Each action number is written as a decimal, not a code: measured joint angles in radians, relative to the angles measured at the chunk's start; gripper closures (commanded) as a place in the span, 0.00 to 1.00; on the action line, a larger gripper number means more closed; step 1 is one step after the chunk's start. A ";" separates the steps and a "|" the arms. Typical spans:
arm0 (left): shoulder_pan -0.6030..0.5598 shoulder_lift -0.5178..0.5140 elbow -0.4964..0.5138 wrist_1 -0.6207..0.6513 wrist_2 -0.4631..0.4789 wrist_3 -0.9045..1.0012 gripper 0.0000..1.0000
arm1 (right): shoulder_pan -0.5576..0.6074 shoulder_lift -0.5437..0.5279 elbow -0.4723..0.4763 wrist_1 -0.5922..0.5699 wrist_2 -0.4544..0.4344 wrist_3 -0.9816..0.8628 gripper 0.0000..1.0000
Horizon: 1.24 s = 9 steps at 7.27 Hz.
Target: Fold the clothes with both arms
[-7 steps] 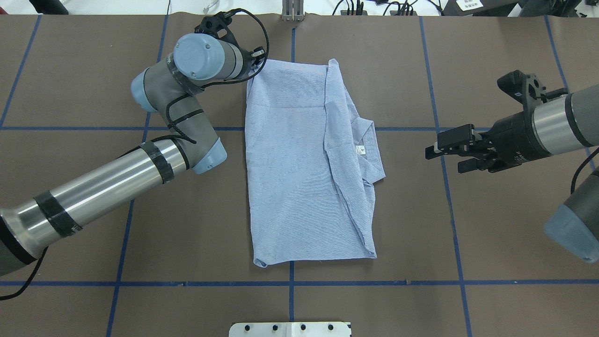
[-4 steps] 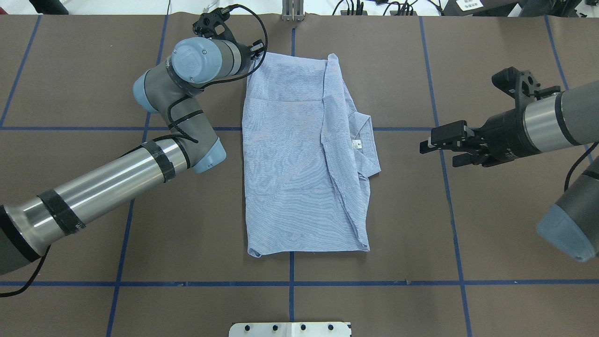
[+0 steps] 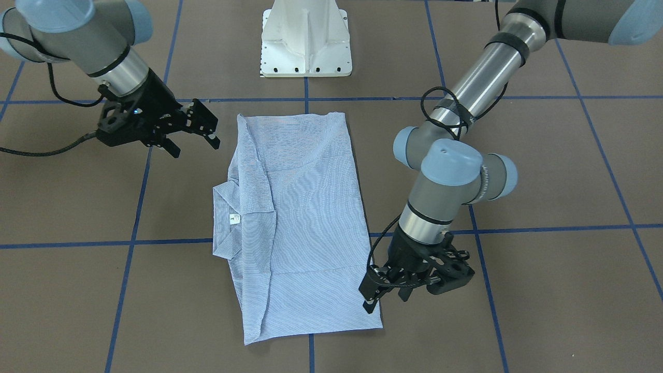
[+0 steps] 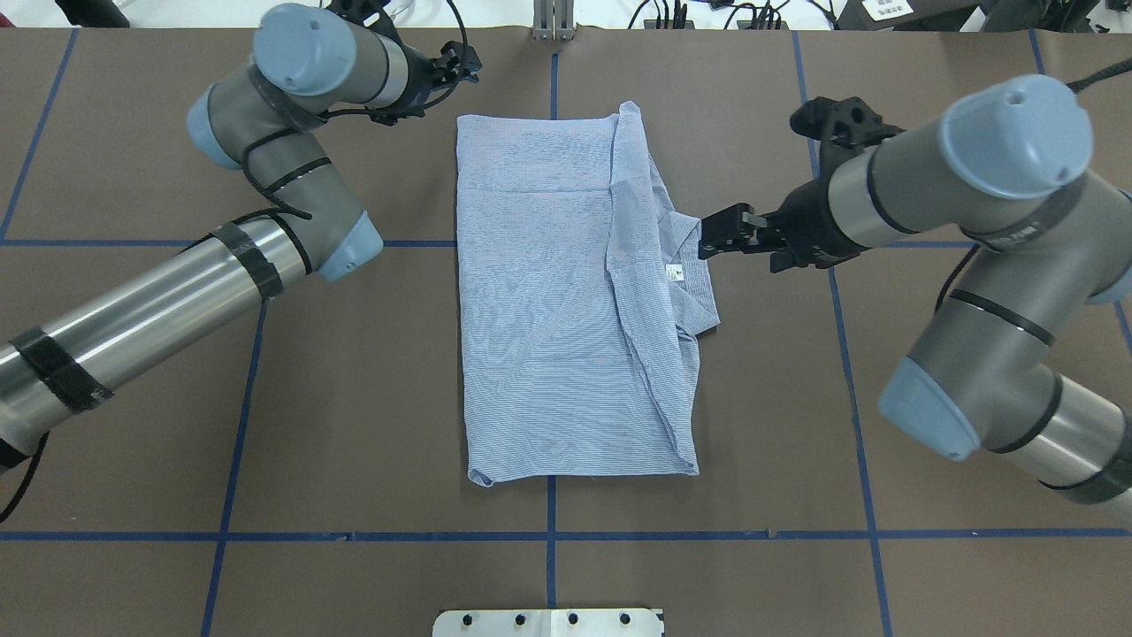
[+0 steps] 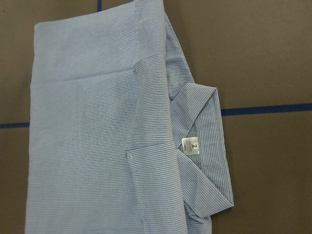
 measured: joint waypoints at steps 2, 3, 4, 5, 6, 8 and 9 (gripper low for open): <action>-0.035 0.171 -0.232 0.118 -0.100 0.098 0.00 | -0.075 0.161 -0.107 -0.176 -0.130 -0.122 0.00; -0.039 0.243 -0.332 0.164 -0.128 0.128 0.00 | -0.108 0.223 -0.189 -0.199 -0.184 -0.147 0.00; -0.040 0.286 -0.391 0.184 -0.144 0.140 0.00 | -0.136 0.281 -0.280 -0.214 -0.231 -0.166 0.00; -0.040 0.309 -0.415 0.191 -0.150 0.144 0.00 | -0.155 0.329 -0.361 -0.232 -0.270 -0.195 0.00; -0.039 0.320 -0.424 0.193 -0.152 0.145 0.00 | -0.170 0.363 -0.423 -0.246 -0.297 -0.227 0.00; -0.038 0.325 -0.428 0.194 -0.154 0.146 0.00 | -0.187 0.392 -0.503 -0.258 -0.318 -0.268 0.00; -0.037 0.325 -0.428 0.194 -0.154 0.145 0.00 | -0.191 0.393 -0.519 -0.264 -0.320 -0.282 0.00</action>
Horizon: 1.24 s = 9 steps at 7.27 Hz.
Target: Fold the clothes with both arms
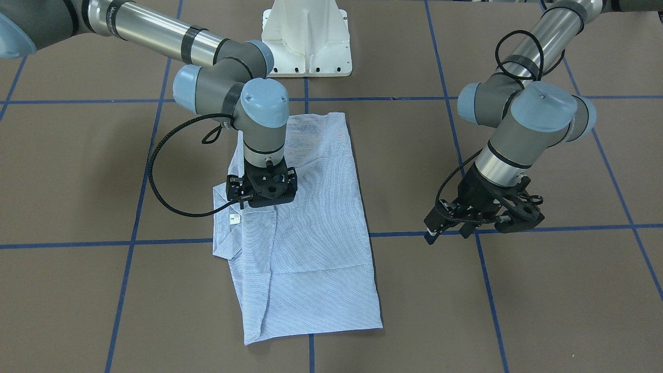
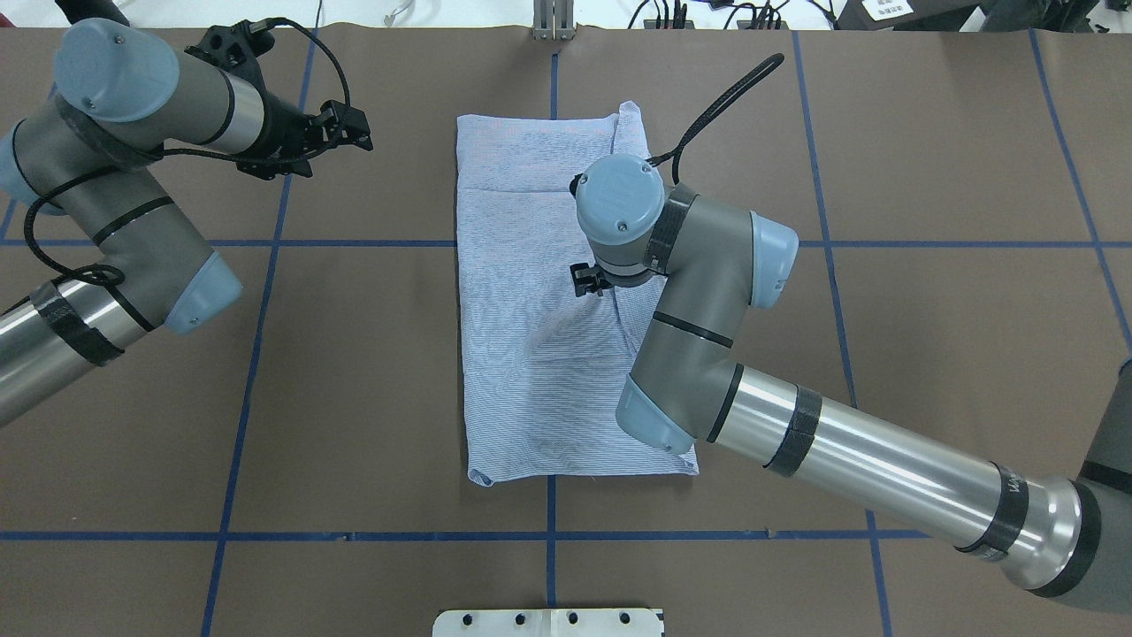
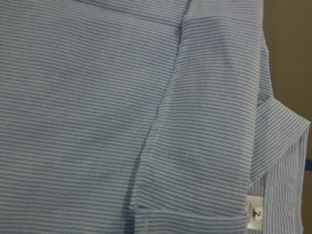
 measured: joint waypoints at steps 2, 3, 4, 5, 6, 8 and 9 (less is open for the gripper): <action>0.001 -0.002 0.000 0.000 0.001 -0.002 0.00 | -0.005 0.003 -0.010 -0.030 -0.001 -0.035 0.00; 0.002 -0.003 0.000 0.000 0.001 -0.002 0.00 | -0.005 0.003 -0.010 -0.049 -0.001 -0.051 0.00; 0.002 -0.004 0.000 -0.001 0.001 -0.003 0.00 | -0.006 0.001 -0.011 -0.062 -0.002 -0.059 0.00; 0.003 -0.004 0.000 -0.001 0.001 -0.004 0.00 | -0.005 -0.001 -0.011 -0.075 -0.004 -0.063 0.00; 0.003 -0.004 0.000 -0.001 0.001 -0.005 0.00 | -0.004 -0.001 -0.011 -0.083 -0.006 -0.069 0.00; 0.004 -0.005 0.000 -0.002 0.001 -0.007 0.00 | 0.015 -0.006 -0.001 -0.110 -0.007 -0.122 0.00; 0.004 -0.006 0.000 -0.001 0.001 -0.008 0.00 | 0.034 -0.016 0.010 -0.126 -0.004 -0.159 0.00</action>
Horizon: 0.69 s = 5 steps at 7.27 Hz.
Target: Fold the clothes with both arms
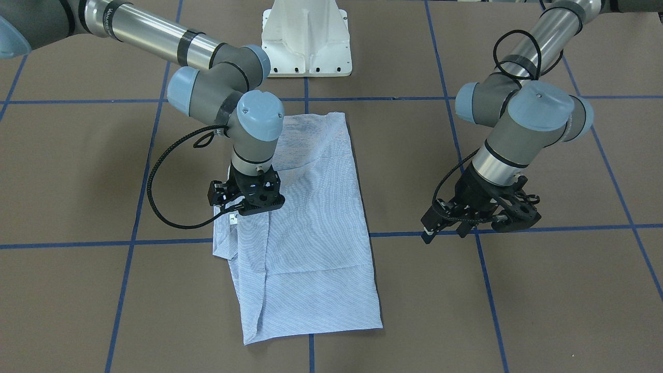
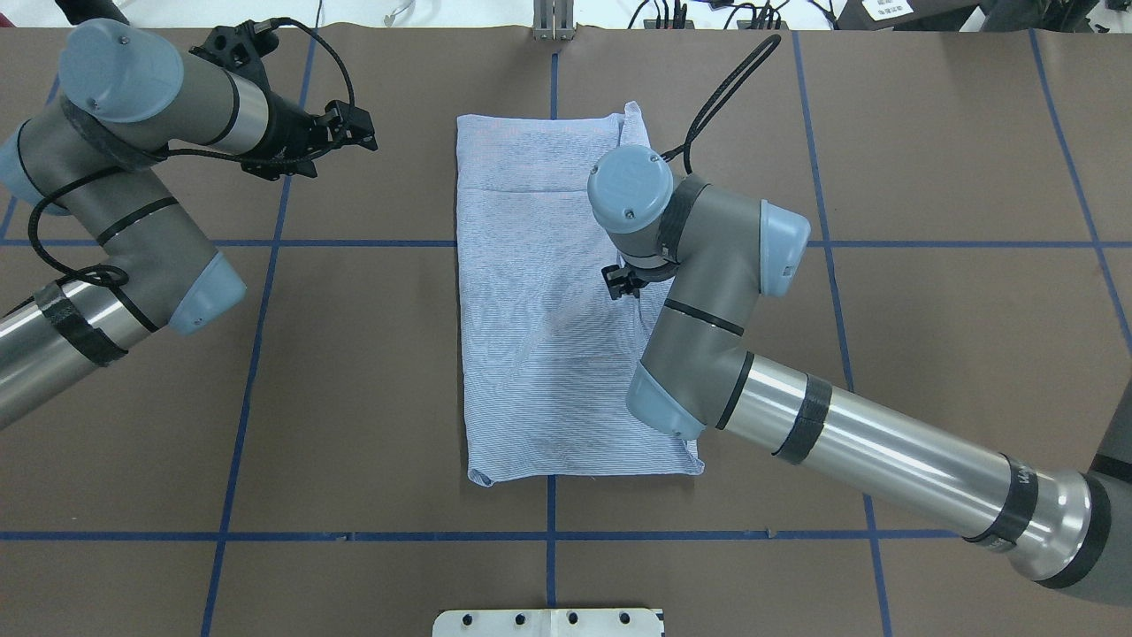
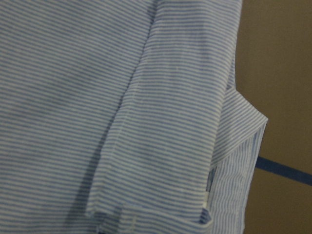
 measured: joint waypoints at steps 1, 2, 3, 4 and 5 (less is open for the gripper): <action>0.000 -0.002 0.000 0.000 0.000 0.000 0.00 | 0.016 -0.018 0.014 -0.008 0.003 -0.030 0.00; 0.001 -0.005 0.000 0.000 0.000 -0.001 0.00 | 0.027 -0.040 0.026 -0.010 0.001 -0.053 0.00; 0.001 -0.006 0.000 0.000 0.000 -0.001 0.00 | 0.039 -0.064 0.035 -0.010 0.000 -0.072 0.00; 0.001 -0.008 0.000 0.001 0.000 -0.002 0.00 | 0.056 -0.092 0.051 -0.011 0.002 -0.103 0.00; 0.001 -0.012 -0.001 0.001 0.000 -0.002 0.00 | 0.074 -0.127 0.083 -0.011 0.003 -0.141 0.00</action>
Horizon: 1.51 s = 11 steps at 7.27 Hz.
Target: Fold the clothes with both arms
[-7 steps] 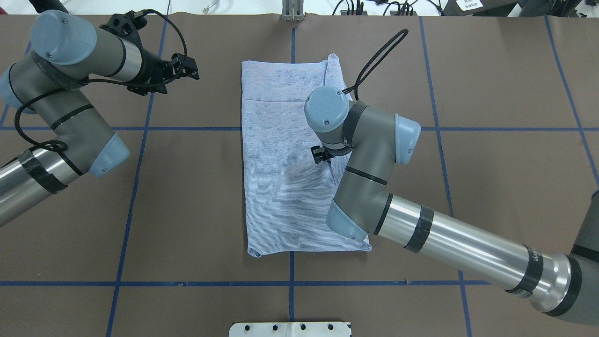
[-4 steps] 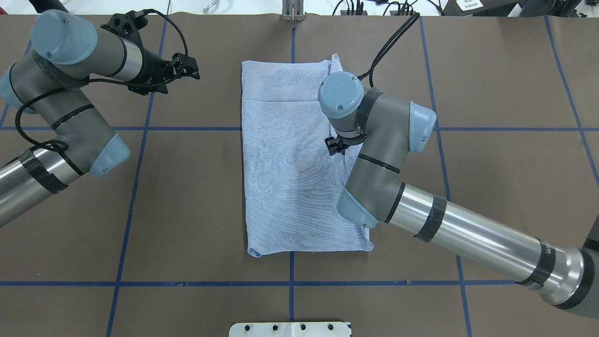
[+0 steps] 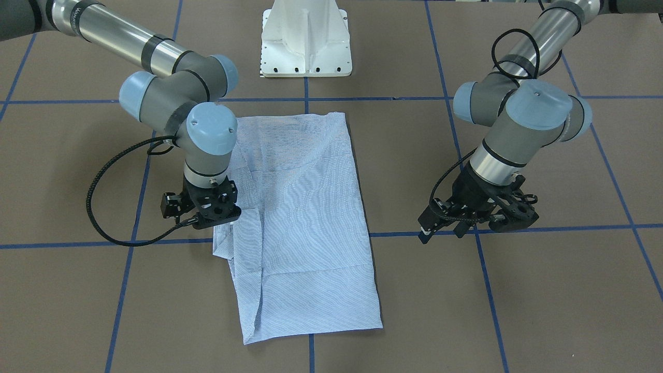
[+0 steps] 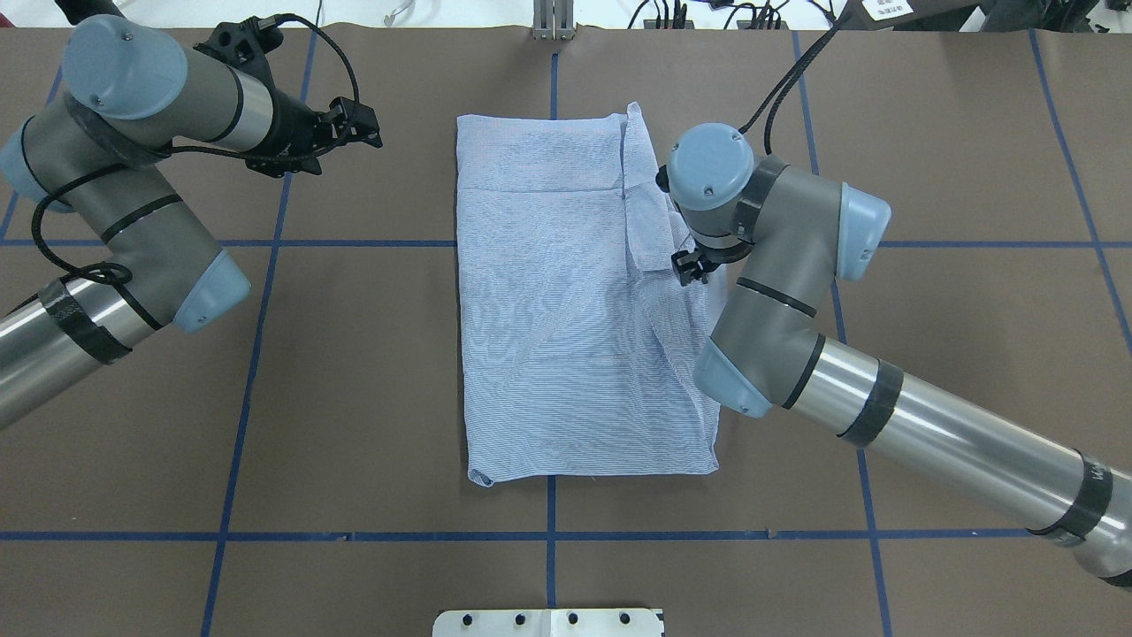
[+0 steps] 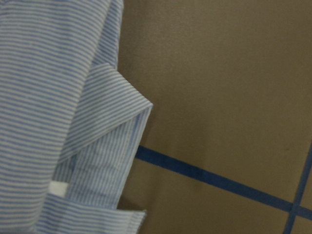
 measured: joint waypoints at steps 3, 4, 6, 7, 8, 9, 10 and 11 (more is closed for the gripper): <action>0.000 -0.005 -0.003 0.000 -0.001 -0.002 0.00 | 0.010 0.012 0.064 0.019 0.020 -0.017 0.00; 0.000 -0.005 -0.003 0.000 -0.001 -0.003 0.00 | -0.014 0.025 0.078 0.033 0.022 0.000 0.00; 0.001 -0.003 -0.002 -0.001 -0.002 -0.002 0.00 | -0.078 0.032 0.090 0.076 0.020 0.017 0.00; 0.001 -0.002 -0.002 -0.003 -0.002 -0.002 0.00 | -0.098 0.028 0.092 0.083 0.018 0.019 0.00; 0.003 -0.002 -0.001 -0.004 -0.002 -0.003 0.00 | -0.107 0.021 0.094 0.083 0.016 0.020 0.00; 0.004 -0.002 0.000 -0.006 -0.002 -0.004 0.00 | -0.114 0.011 0.094 0.081 0.015 0.020 0.00; 0.007 -0.002 0.000 -0.008 -0.002 -0.004 0.00 | -0.121 0.003 0.092 0.080 0.015 0.020 0.00; 0.008 -0.002 0.000 -0.009 -0.002 -0.004 0.00 | -0.129 -0.002 0.087 0.079 0.016 0.020 0.00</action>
